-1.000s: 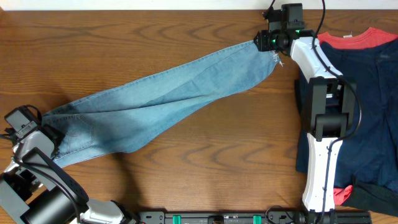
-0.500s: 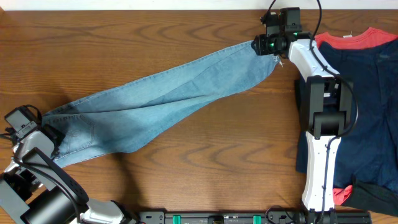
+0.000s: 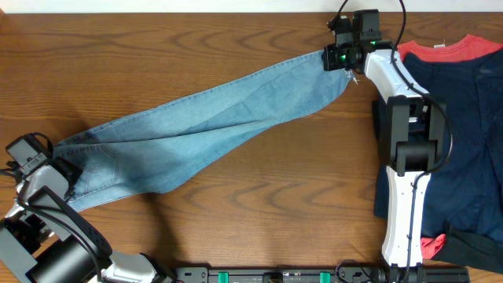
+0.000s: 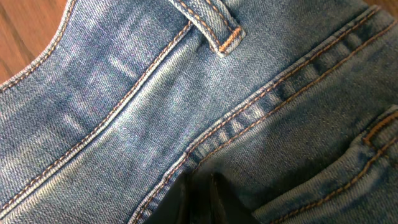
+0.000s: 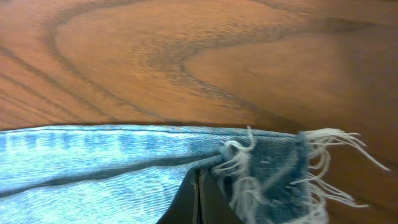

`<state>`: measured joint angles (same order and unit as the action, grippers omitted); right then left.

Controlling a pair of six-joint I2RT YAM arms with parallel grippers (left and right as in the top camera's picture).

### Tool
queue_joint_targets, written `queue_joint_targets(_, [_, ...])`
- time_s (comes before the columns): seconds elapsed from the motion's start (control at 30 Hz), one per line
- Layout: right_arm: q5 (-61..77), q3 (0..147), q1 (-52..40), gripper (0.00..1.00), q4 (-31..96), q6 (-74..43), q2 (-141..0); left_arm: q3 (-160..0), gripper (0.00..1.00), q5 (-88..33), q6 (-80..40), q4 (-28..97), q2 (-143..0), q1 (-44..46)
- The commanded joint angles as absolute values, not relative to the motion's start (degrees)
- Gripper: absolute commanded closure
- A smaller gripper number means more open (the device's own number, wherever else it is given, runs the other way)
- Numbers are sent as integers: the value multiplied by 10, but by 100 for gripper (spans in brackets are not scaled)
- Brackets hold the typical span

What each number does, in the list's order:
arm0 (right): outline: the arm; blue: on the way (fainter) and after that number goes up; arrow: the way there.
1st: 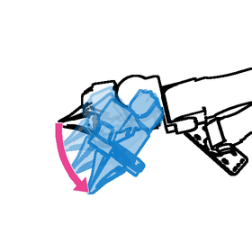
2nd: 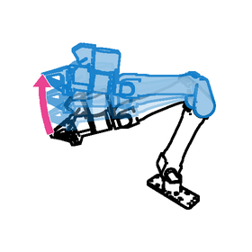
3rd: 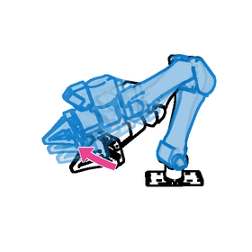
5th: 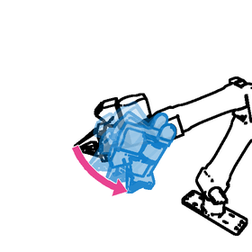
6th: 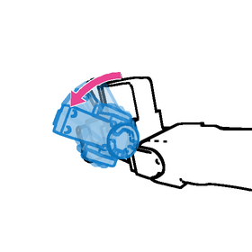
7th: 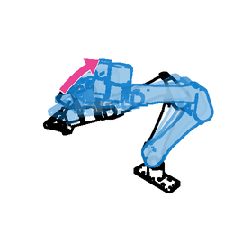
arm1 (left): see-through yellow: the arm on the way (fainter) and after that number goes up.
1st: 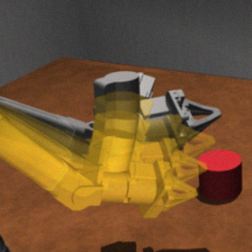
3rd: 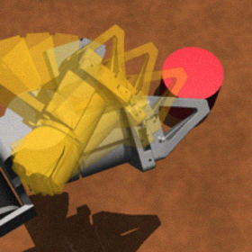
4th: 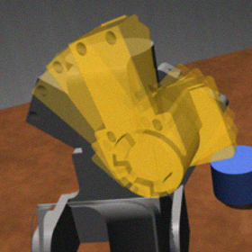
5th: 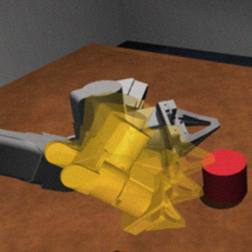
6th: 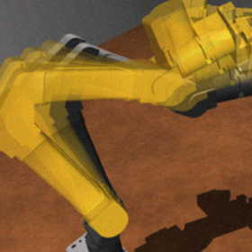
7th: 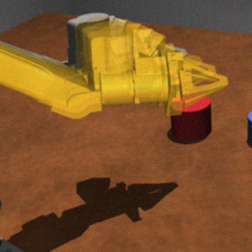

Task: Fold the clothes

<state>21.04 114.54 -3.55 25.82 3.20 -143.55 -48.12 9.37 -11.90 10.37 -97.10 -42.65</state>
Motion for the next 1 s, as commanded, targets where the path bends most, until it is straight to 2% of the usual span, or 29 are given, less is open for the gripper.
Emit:
queue_joint_targets(0.0, [239, 1156, -31, 99, 253, 27, -1412, -476, 86, 79, -112, 106, -977, -426])
queue_joint_targets(0.1, [239, 1156, -21, 99, 246, -8, -1384, -476, 86, 79, -112, 106, -977, -426])
queue_joint_targets(0.33, [247, 1155, -11, 99, 243, -8, -1364, -476, 86, 79, -112, 105, -977, -426])
queue_joint_targets(0.37, [247, 1155, -11, 96, 243, -8, -1367, -476, 86, 79, -112, 105, -977, -426])
queue_joint_targets(0.5, [245, 1155, -15, 73, 239, -1, -1382, -476, 86, 79, -112, 105, -977, -426])
queue_joint_targets(0.67, [238, 1155, -22, 61, 229, -1, -1416, -476, 86, 79, -112, 106, -977, -426])
queue_joint_targets(0.87, [238, 1155, -23, 60, 234, -1, -1440, -476, 86, 79, -112, 106, -977, -426])
queue_joint_targets(0.97, [238, 1154, -25, 63, 242, -1, -1441, -476, 86, 79, -112, 106, -977, -426])
